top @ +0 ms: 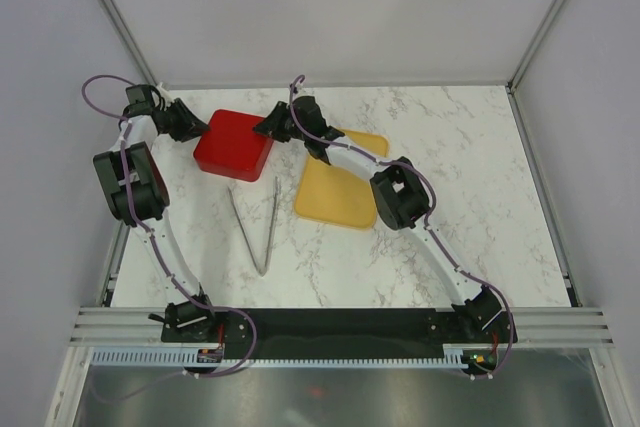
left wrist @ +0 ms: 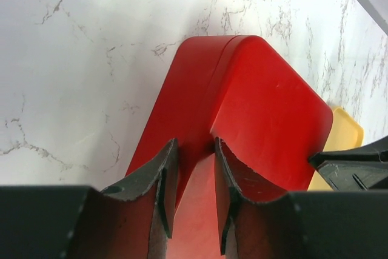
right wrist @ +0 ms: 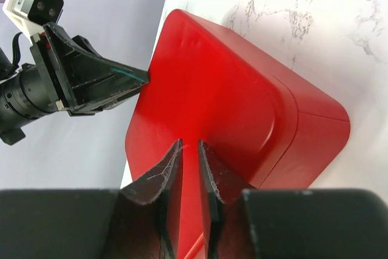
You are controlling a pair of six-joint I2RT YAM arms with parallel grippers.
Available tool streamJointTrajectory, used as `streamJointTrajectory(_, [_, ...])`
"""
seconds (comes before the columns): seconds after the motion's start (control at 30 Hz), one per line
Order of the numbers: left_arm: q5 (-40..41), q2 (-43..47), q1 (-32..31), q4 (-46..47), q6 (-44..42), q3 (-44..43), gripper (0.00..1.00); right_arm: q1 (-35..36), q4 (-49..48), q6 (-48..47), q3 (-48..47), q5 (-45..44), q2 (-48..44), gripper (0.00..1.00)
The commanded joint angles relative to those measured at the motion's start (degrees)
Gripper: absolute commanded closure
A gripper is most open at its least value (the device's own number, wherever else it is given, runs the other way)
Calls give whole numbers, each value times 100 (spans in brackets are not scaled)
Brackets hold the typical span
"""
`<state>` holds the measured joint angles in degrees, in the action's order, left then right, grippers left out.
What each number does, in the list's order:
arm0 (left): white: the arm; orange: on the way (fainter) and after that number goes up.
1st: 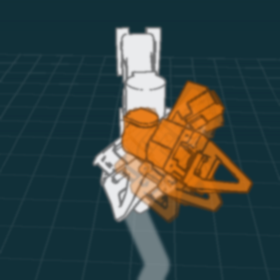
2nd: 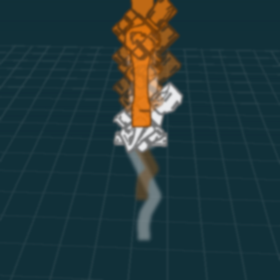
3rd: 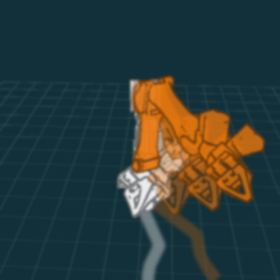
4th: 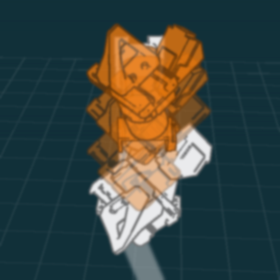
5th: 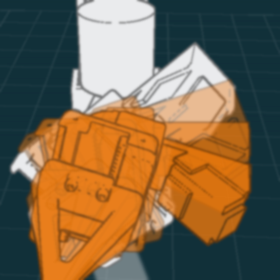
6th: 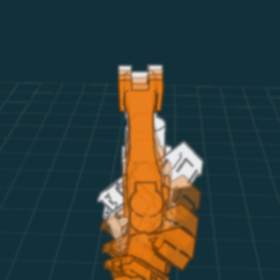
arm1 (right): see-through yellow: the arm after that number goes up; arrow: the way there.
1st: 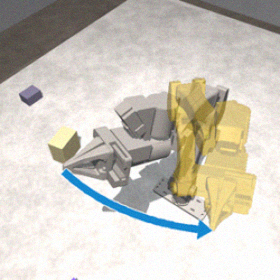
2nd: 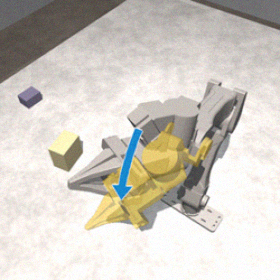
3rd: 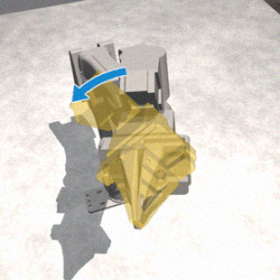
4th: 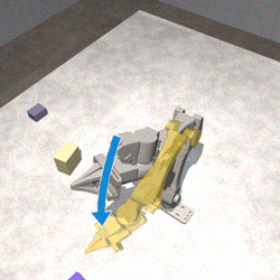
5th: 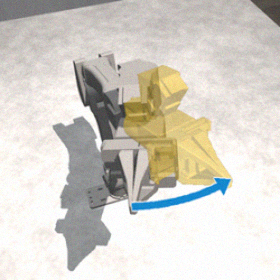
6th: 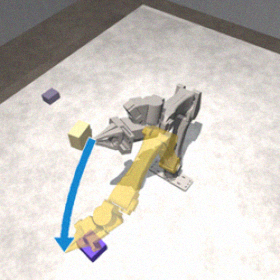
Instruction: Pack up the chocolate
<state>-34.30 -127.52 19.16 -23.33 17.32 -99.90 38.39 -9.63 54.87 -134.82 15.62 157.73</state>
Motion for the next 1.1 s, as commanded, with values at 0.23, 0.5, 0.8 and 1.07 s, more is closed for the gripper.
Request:
streamJointTrajectory(0.23, [1822, 288, 378, -910, 403, 383, 66, -95, -101, -749, 842, 679, -1498, 73])
streamJointTrajectory(0.5, [1874, 1176, 343, -866, 351, 339, 46, -139, 57, -1232, 1853, 829, -2605, 71])
streamJointTrajectory(0.8, [1972, 1626, -289, -620, 201, 813, 46, -227, 488, -1575, 3233, 583, -3765, 70])
streamJointTrajectory(1.07, [2349, 1116, -334, -778, 430, 1104, 51, -315, 1498, -2173, 4104, -154, -4741, 70])
